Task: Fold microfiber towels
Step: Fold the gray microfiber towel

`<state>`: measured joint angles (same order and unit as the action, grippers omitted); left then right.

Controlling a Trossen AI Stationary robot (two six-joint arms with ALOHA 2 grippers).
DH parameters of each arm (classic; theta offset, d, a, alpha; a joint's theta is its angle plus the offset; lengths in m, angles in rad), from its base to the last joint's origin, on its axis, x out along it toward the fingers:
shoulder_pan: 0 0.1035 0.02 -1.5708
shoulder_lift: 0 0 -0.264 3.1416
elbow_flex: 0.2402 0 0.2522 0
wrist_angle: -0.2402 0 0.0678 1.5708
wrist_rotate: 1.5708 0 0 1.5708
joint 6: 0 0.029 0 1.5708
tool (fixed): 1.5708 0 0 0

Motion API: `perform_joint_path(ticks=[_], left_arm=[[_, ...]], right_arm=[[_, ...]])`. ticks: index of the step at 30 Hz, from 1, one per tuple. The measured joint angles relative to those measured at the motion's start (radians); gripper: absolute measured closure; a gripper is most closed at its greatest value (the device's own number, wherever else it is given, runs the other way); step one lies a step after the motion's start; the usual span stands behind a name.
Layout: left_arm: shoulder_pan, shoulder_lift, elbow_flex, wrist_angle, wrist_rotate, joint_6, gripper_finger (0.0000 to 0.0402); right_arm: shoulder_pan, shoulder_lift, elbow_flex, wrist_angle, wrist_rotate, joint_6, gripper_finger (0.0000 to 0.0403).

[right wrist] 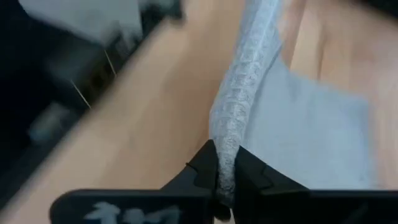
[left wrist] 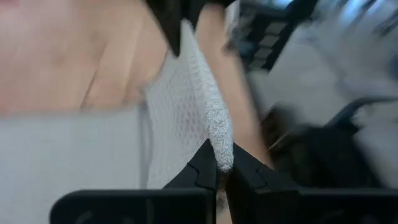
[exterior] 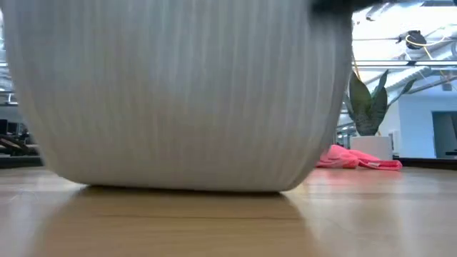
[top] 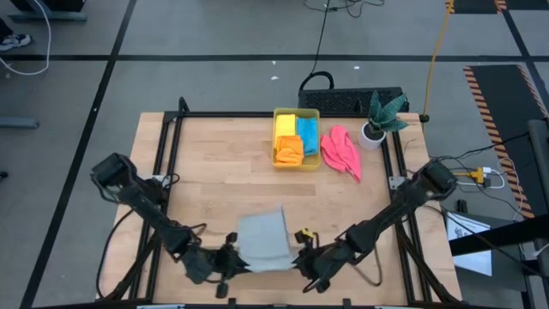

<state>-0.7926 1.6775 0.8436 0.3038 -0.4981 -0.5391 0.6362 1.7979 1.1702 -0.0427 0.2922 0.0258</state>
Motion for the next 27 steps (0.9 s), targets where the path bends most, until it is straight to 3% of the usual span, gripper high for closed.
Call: perform_joint_path(ticks=[6,11,18,23,27], left_arm=[[-0.043,-0.166,0.002,0.082,-0.038,0.143,0.0394],[-0.039,-0.256,0.004,-0.036,-0.142,0.205,0.0393],[0.046,-0.208,0.002,-0.365,-0.184,0.024,0.0388],[0.091,-0.156,0.002,-0.524,-0.268,-0.039,0.0395],[0.124,-0.131,0.001,-0.539,-0.291,0.011,0.0384]], right_arm=[[0.003,-0.190,0.002,0.075,-0.028,0.063,0.0396],[-0.066,-0.281,0.002,0.034,-0.029,0.079,0.0397],[-0.211,-0.213,-0.030,-0.115,-0.036,0.147,0.0397],[-0.286,-0.186,-0.134,-0.037,-0.033,0.117,0.0397],[-0.326,-0.183,-0.223,0.108,-0.031,0.064,0.0397]])
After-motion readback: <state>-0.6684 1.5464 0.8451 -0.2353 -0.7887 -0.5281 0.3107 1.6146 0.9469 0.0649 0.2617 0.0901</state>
